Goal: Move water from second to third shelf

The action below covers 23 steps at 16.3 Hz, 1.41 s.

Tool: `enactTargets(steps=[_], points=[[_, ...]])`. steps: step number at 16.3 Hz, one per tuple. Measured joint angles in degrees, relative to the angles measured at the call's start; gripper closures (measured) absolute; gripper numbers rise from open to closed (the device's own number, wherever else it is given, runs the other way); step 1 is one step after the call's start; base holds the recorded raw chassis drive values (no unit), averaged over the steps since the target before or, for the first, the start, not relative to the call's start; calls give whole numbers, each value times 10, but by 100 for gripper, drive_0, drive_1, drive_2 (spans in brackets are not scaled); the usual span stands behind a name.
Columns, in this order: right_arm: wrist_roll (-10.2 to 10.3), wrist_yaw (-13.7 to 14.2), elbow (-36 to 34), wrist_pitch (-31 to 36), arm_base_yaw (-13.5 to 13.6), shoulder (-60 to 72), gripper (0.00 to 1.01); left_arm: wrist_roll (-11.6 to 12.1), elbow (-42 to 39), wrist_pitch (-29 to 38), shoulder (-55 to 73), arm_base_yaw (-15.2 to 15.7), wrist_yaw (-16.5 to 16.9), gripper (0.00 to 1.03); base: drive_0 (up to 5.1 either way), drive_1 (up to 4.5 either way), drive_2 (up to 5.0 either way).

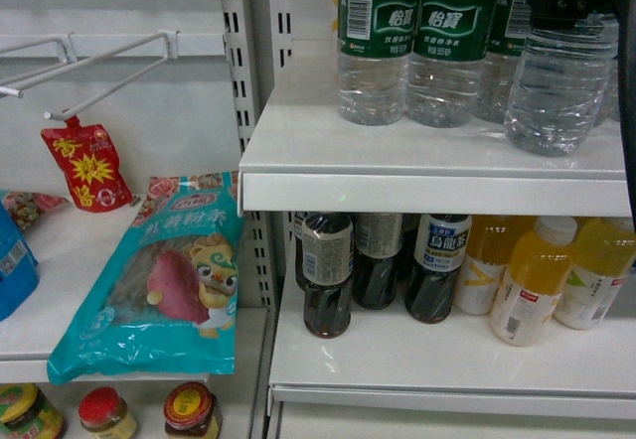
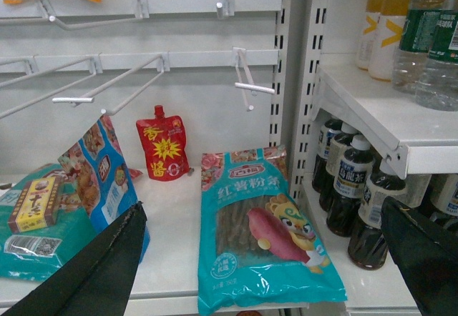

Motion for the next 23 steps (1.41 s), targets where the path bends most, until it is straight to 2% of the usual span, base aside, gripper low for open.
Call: enactTargets(steps=[7,9,12,13,20,23], points=[[0,-2,5,0,0,5,57,0,0,0,0,0,0,5,0,0,0],[0,-9,6,2,-4,9,34,0,0,0,0,0,0,5,0,0,0],[-2,-14,9,3,-7,11,12,0,0,0,0,0,0,5,0,0,0],[-2,-16,9,3,-7,11,2,0,0,0,0,0,0,5,0,0,0],[-1,-21,8,-10,2,3,3,0,0,0,0,0,0,5,0,0,0],[-1,-13,-2,-17,10,-9,3,0,0,0,0,0,0,5,0,0,0]])
